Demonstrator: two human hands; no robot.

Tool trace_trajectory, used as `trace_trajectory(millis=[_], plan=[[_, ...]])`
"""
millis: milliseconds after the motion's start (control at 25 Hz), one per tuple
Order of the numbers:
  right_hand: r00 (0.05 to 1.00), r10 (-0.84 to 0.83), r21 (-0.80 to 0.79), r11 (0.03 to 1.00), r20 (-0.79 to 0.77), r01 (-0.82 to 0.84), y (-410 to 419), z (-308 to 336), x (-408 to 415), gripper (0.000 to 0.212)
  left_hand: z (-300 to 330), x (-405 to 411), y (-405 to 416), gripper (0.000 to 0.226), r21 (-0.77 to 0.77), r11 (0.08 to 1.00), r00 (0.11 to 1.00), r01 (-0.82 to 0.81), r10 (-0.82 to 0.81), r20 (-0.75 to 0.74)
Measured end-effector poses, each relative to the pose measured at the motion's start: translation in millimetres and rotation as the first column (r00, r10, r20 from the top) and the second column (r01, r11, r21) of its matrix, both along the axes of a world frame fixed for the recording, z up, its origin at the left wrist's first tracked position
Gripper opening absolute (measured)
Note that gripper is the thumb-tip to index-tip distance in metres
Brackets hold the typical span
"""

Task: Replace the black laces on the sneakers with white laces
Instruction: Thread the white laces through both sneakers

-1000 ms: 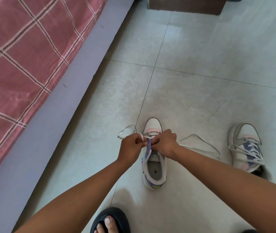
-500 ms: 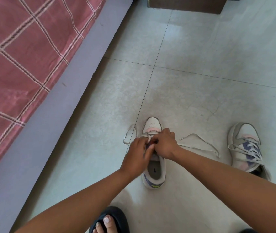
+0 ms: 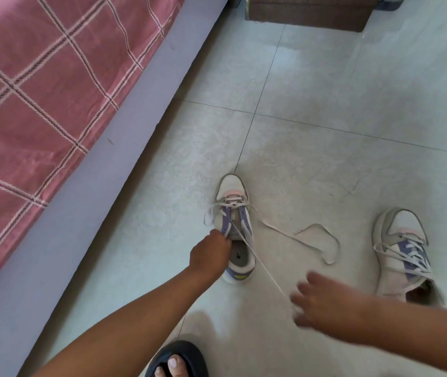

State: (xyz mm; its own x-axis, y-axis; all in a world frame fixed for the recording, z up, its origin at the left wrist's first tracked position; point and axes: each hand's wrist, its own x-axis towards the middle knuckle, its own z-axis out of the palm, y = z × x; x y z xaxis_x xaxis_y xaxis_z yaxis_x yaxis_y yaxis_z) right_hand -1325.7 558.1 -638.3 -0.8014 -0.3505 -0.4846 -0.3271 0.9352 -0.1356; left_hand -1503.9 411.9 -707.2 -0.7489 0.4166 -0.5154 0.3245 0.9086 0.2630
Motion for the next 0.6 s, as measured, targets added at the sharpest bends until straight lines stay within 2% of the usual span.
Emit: trace_trajectory(millis=[40, 80, 120, 160, 200, 240, 280, 320, 360, 480, 600], plan=[[0.996, 0.036, 0.072, 0.996, 0.083, -0.042, -4, -3, 16, 0.022, 1, -4, 1, 0.031, -0.002, 1.000, 1.000, 0.005, -0.005, -0.017], [0.956, 0.042, 0.089, 0.994, 0.291, -0.071, -7, -4, 21, 0.020, 2, -6, 2, 0.031, -0.005, 1.000, 0.999, 0.020, -0.021, -0.033], [0.925, 0.126, 0.027, 0.989, 0.358, -0.146, -9, -13, 20, 0.022, 4, -5, 3, 0.031, -0.005, 0.999, 0.998, 0.041, -0.041, -0.048], [0.956, 0.084, -0.039, 0.996, 0.283, -0.076, -7, -20, 8, 0.029, 4, -4, 5, 0.030, 0.000, 0.998, 0.996, 0.062, -0.062, -0.066], [0.982, -0.070, -0.049, 0.996, 0.175, 0.079, -2, -21, -14, 0.032, 4, -2, 7, 0.030, 0.005, 0.997, 0.993, 0.080, -0.079, -0.086], [0.965, -0.263, -0.092, 0.960, 0.019, 0.264, 1, -17, -40, 0.032, 5, 1, 8, 0.029, 0.003, 0.995, 0.989, 0.096, -0.095, -0.109], [0.885, -0.441, -0.200, 0.890, -0.146, 0.410, 4, -14, -66, 0.030, 7, 4, 10, 0.029, -0.004, 0.993, 0.984, 0.115, -0.114, -0.134], [0.780, -0.579, -0.291, 0.808, -0.238, 0.512, 4, -14, -86, 0.028, 10, 6, 12, 0.028, -0.007, 0.990, 0.977, 0.137, -0.137, -0.163], [0.700, -0.649, -0.338, 0.757, -0.299, 0.558, 2, -15, -104, 0.028, 12, 9, 14, 0.028, -0.008, 0.986, 0.966, 0.167, -0.165, -0.197], [0.664, -0.692, -0.250, 0.722, -0.283, 0.646, -6, -24, -130, 0.031, 18, 15, 19, 0.024, 0.005, 0.979, 0.948, 0.204, -0.196, -0.249], [0.680, -0.653, -0.187, 0.753, -0.334, 0.631, -11, -24, -131, 0.030, 22, 17, 22, 0.021, 0.013, 0.983, 0.954, 0.185, -0.177, -0.242]])
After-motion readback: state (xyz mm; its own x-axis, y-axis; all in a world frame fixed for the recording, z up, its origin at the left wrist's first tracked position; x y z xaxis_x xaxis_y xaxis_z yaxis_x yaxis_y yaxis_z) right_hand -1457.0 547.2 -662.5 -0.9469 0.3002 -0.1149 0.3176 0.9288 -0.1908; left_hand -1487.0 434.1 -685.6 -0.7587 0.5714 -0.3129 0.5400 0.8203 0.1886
